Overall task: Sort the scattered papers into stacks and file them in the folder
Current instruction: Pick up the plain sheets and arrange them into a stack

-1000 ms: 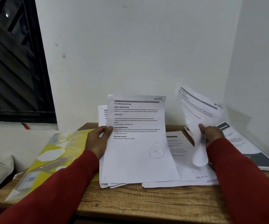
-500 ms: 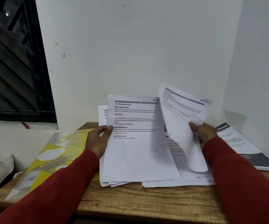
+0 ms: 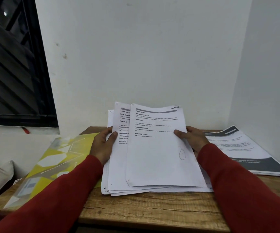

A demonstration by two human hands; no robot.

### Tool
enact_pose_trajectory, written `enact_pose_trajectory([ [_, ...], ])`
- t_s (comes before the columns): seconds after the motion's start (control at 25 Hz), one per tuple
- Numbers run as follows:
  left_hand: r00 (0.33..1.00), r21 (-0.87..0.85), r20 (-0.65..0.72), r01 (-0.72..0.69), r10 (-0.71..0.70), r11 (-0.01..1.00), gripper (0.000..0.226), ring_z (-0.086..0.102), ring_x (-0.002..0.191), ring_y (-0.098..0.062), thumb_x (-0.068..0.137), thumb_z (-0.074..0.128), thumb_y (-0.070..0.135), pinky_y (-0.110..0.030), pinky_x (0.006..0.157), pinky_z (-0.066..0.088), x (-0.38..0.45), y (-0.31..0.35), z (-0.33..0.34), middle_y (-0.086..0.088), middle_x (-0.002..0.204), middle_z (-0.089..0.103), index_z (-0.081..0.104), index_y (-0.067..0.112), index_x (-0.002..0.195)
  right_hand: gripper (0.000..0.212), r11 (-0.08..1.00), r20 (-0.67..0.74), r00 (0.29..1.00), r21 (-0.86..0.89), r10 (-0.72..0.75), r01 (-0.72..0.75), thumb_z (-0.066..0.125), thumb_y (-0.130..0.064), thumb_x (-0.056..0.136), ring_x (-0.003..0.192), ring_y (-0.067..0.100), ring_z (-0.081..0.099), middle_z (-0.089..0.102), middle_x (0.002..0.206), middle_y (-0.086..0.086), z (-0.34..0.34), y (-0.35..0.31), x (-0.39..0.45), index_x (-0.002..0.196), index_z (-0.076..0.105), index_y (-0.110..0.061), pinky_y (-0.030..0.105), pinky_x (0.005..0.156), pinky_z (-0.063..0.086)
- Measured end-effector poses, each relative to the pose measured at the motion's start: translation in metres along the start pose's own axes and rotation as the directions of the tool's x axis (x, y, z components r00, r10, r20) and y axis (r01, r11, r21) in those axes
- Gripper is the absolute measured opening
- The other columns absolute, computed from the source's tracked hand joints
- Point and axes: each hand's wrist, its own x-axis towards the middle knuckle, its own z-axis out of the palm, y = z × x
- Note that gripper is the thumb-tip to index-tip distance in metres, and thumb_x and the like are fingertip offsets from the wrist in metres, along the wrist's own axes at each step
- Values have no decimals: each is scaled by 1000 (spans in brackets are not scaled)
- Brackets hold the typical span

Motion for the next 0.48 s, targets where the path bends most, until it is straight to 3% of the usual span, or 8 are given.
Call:
enact_pose_trajectory([
  [0.12,1000,-40,21,6,-5,999,22,70,87,-12,100,53,8,-22,74,56,0,1,1,8,95,76,68,22,109,23,1000,3,1000,-2,-14,14,75,-3,83,83,29,70,74,103,15,0,2,0,106,69,-3,41,84,58],
  [0.32,996,-126,91,28,-17,992,31,73,82,-15,102,50,11,-26,68,58,-9,10,5,-1,102,75,56,31,126,28,1000,65,998,-2,17,-16,72,-14,88,88,30,72,75,102,14,8,7,1,113,68,-1,40,83,59],
  [0.4,994,-73,95,64,-57,995,37,69,101,-14,103,49,25,-30,82,57,-9,9,6,3,120,69,47,37,138,25,999,138,990,-11,34,-32,69,-13,90,82,26,74,76,98,12,18,8,-4,112,68,0,35,73,61],
  [0.48,975,-68,186,137,-122,988,50,57,124,-19,100,43,55,-43,106,45,-11,11,6,2,140,57,42,36,146,24,1000,176,984,-1,2,-2,69,-7,89,79,23,74,77,98,11,29,8,-12,113,68,-2,30,68,60],
])
